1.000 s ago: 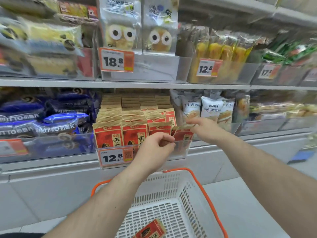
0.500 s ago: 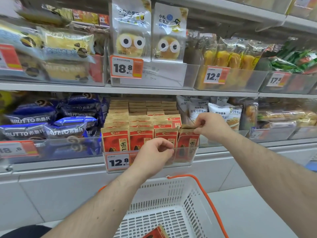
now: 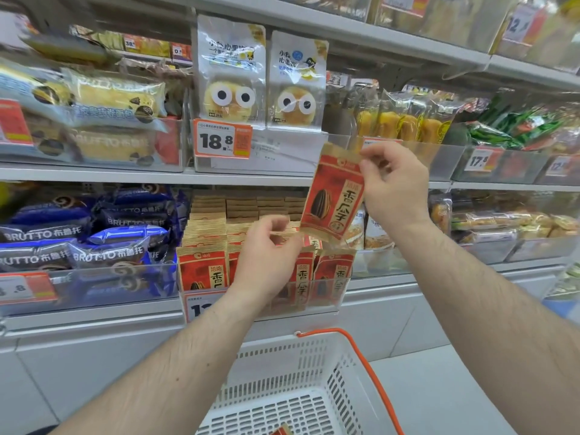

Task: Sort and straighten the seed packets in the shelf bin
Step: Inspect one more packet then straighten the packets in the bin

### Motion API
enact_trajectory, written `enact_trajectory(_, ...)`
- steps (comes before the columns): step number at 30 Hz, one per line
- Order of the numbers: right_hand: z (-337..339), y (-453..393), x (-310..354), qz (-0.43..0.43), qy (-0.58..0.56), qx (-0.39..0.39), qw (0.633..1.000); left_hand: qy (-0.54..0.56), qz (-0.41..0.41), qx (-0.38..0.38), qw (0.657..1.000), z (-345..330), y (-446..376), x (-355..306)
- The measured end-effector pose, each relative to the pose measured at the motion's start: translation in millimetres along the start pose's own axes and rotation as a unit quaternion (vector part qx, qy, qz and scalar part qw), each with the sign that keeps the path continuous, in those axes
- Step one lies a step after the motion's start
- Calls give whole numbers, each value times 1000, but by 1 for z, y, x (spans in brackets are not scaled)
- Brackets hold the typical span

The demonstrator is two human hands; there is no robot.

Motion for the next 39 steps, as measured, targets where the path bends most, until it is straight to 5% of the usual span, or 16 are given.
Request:
enact_trajectory(3, 9, 0, 20, -33, -75, -5, 997, 68, -42, -43, 996, 14, 1, -22)
enact_trajectory(10, -18, 61, 32, -100, -132, 144, 976, 188, 18, 61, 980, 13, 17, -16)
enact_trajectory(14, -37, 99, 27, -130, -140, 166, 967, 180, 58, 49, 981, 13, 31, 14)
enact_trajectory(19, -50, 147, 6, -284, -216, 191, 914, 226, 134, 55, 963, 10, 45, 50)
enact_trajectory(28, -49, 176, -1, -403, -286, 211, 843, 358, 237, 108, 897, 6, 59, 63)
enact_trajectory(39, -53, 182, -1, -393, -263, 277, 836, 348, 256, 85, 898, 15, 61, 70)
Point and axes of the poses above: each hand's wrist, its own y-axis away from the middle knuckle, its own z-axis out of the back of the hand, x = y × z, the point moved 4 cm from there along -y, towards the middle knuckle, and after that the axes turned 3 degrees about y, right-handed, at the moved point
